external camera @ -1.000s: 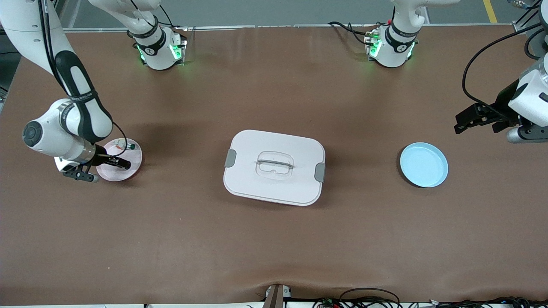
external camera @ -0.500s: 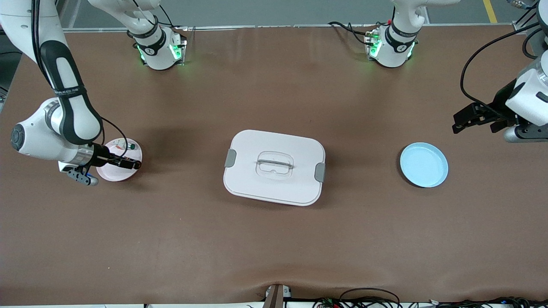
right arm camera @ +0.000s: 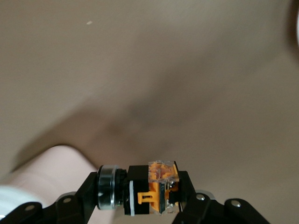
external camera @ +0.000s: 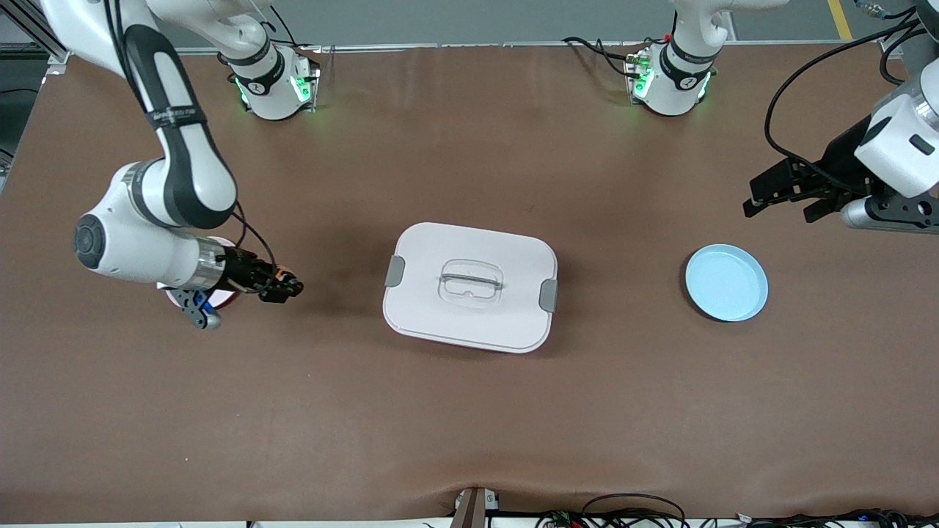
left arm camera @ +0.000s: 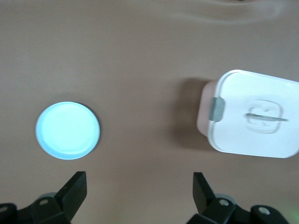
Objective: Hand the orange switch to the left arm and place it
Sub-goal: 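Carry the switch over the white box while the left gripper approaches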
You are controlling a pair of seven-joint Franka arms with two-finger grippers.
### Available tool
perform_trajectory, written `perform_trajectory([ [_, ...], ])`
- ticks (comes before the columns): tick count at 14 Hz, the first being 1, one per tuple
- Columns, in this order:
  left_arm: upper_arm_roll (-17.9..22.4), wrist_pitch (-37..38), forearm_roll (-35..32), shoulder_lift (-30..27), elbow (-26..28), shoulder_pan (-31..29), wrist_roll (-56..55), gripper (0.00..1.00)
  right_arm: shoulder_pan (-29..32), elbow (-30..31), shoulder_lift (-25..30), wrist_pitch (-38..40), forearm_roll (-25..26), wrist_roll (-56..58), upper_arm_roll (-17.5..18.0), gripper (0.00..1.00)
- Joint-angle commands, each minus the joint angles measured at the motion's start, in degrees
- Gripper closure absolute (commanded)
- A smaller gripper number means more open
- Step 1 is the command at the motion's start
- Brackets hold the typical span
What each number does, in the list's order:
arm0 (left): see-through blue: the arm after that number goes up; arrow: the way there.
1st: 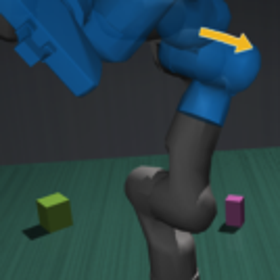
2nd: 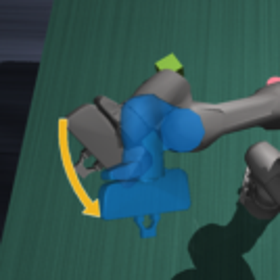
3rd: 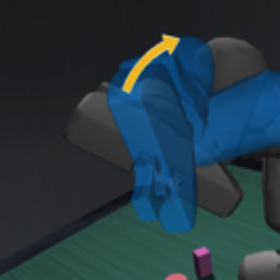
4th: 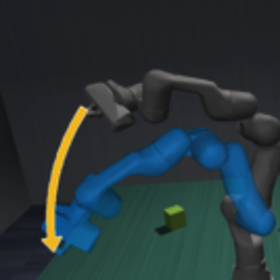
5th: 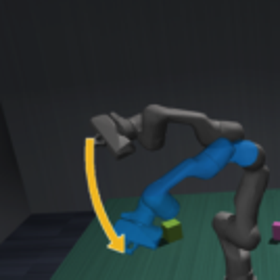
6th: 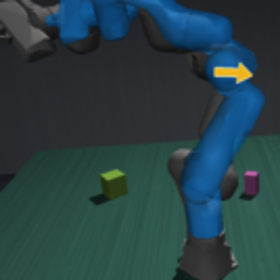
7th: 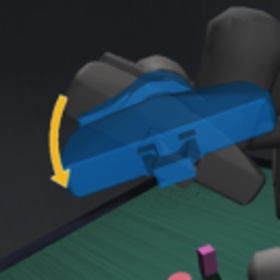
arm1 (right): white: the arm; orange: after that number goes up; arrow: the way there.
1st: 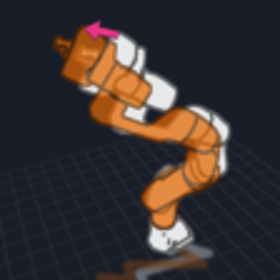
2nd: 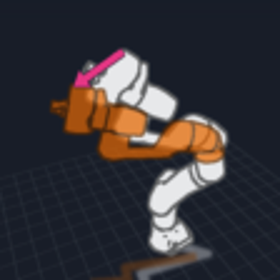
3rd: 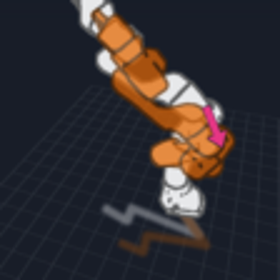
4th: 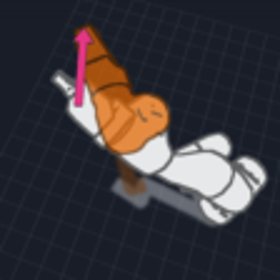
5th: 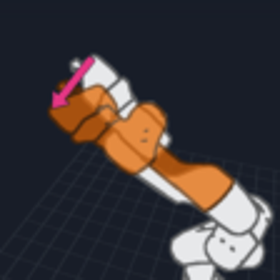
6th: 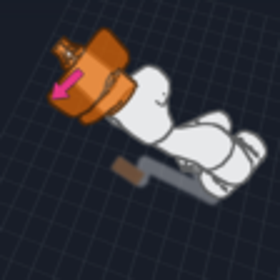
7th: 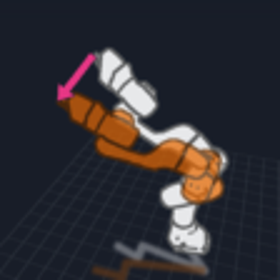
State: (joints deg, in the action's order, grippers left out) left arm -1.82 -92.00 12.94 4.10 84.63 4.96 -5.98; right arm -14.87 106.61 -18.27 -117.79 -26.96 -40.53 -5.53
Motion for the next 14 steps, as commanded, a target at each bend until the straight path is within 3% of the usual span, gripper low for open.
perform_trajectory([
  [1,0.06,1.21,5.76,-0.41,-0.52,-0.21,-0.26,0.00,-3.65,-6.56,-0.97,3.79,-0.90,-11.27,-0.63,1.00],
  [7,-1.79,1.03,17.97,0.82,0.01,0.14,-0.35,0.00,-8.68,-12.30,-1.94,4.50,-5.29,-26.41,-0.63,1.00],
  [11,-1.87,0.16,28.88,6.52,-0.25,0.40,0.26,0.00,-11.58,-14.67,-1.94,4.50,-7.49,-36.00,-0.63,1.00],
  [14,-1.88,-3.53,31.53,8.03,-0.25,3.64,0.44,0.00,-13.42,-15.73,-2.20,4.33,-9.51,-41.97,-0.63,1.00],
])
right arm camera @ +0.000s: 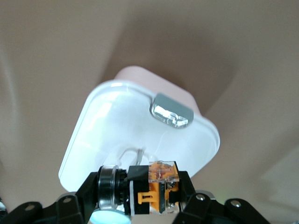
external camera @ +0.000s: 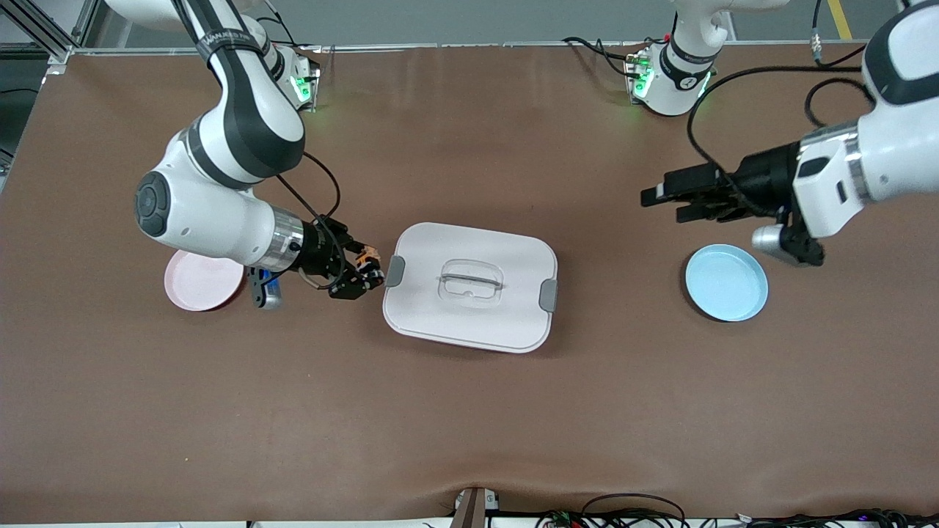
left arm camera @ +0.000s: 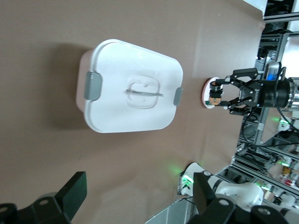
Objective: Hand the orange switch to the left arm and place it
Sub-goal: 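Carry the switch over the white box while the left gripper approaches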
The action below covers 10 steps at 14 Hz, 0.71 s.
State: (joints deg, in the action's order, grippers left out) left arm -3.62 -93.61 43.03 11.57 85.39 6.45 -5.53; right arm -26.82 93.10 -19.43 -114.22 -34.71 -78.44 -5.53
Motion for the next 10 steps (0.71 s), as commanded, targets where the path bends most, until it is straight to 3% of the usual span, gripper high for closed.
perform_trajectory([
  [1,-0.15,-3.49,1.61,0.91,-0.93,3.38,0.08,0.00,-2.01,-3.62,-1.66,0.84,-1.77,-6.61,-0.63,1.00],
  [10,-0.59,-16.06,5.65,6.00,-0.31,11.20,0.26,0.00,-5.61,-11.54,-4.74,0.67,-2.99,-27.45,-0.01,1.00],
])
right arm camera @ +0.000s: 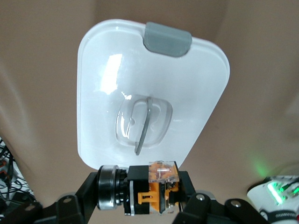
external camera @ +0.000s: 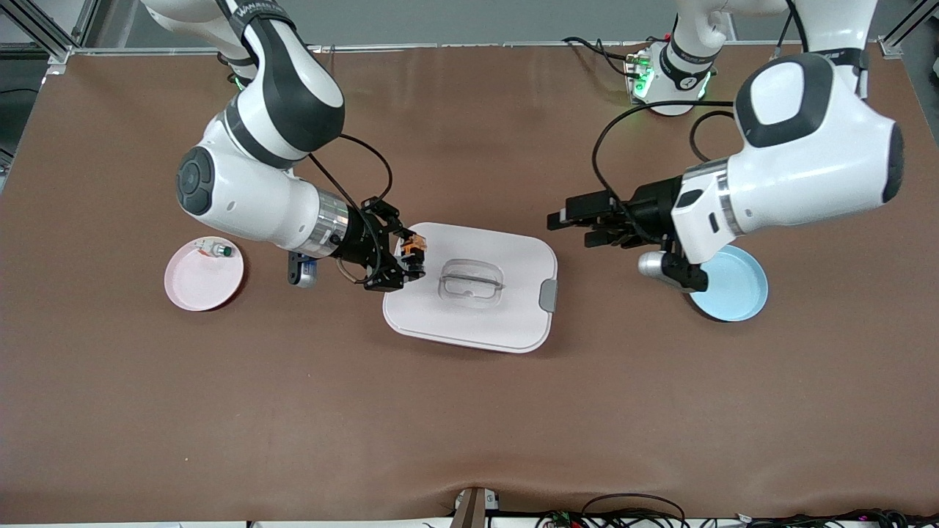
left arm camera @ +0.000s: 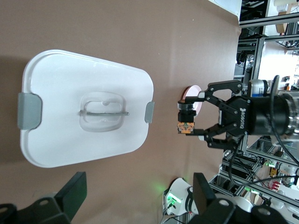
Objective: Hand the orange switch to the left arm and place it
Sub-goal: 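Carry the switch over the white box while the left gripper approaches, then grasp the switch with the left gripper above the white box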
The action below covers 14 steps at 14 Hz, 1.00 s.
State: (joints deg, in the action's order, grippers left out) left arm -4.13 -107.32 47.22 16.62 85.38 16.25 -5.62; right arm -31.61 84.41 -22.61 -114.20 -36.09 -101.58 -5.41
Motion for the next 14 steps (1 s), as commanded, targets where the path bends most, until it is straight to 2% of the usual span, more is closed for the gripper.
perform_trajectory([
  [1,-0.08,-3.67,2.52,1.31,-0.30,2.11,0.35,0.00,-1.69,-3.37,-1.56,0.56,-1.61,-5.90,-0.12,1.00],
  [6,-0.08,-9.21,3.76,2.89,0.05,5.45,0.35,0.00,-4.07,-7.31,-4.36,-0.06,-1.53,-12.93,-0.12,1.00],
  [10,-0.08,-12.03,4.02,4.73,-0.13,7.83,0.35,0.00,-4.60,-16.01,-11.03,0.12,-1.44,-18.21,-0.12,1.00],
  [14,-0.35,-13.00,5.60,6.84,-0.13,8.45,4.03,0.00,-4.95,-18.04,-12.02,-0.06,-1.53,-18.83,-0.12,1.00],
])
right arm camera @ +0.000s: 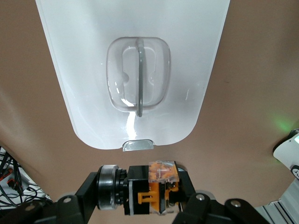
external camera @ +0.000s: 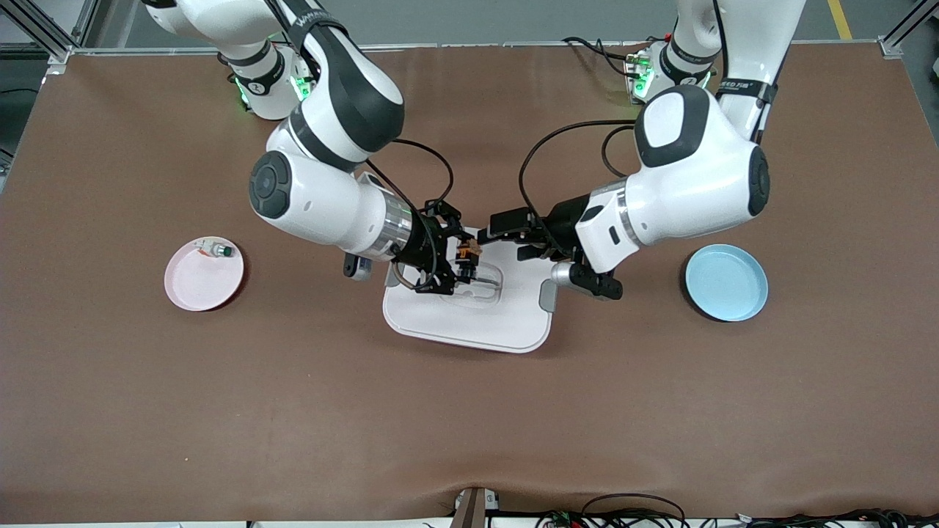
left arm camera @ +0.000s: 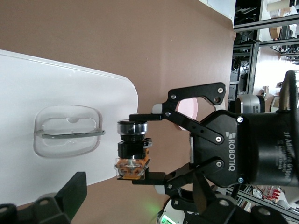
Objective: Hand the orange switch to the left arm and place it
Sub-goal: 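Grasp the switch with the left gripper above the white box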
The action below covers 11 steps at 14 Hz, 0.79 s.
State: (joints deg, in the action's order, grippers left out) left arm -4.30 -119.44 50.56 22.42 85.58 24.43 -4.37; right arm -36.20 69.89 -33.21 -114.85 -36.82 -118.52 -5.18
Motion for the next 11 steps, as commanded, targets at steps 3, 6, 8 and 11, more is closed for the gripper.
perform_trajectory([
  [3,-0.18,-0.88,4.27,2.45,-0.24,-0.08,8.31,0.00,-0.36,-4.85,-1.86,0.59,-0.80,-3.04,-0.35,1.00],
  [6,-0.18,-0.88,5.69,3.07,-0.33,-0.17,9.82,0.00,-0.63,-5.64,-2.04,0.15,-0.80,-4.00,-0.35,1.00],
  [8,-0.18,-0.97,5.78,3.07,-0.41,-0.09,9.73,0.00,-1.06,-6.08,-2.04,-0.38,-0.80,-4.44,-0.35,1.00],
  [11,-0.18,-1.50,8.15,3.24,-0.41,0.18,10.25,0.00,-1.24,-6.08,-2.04,-1.08,-0.80,-4.44,-0.35,1.00],
])
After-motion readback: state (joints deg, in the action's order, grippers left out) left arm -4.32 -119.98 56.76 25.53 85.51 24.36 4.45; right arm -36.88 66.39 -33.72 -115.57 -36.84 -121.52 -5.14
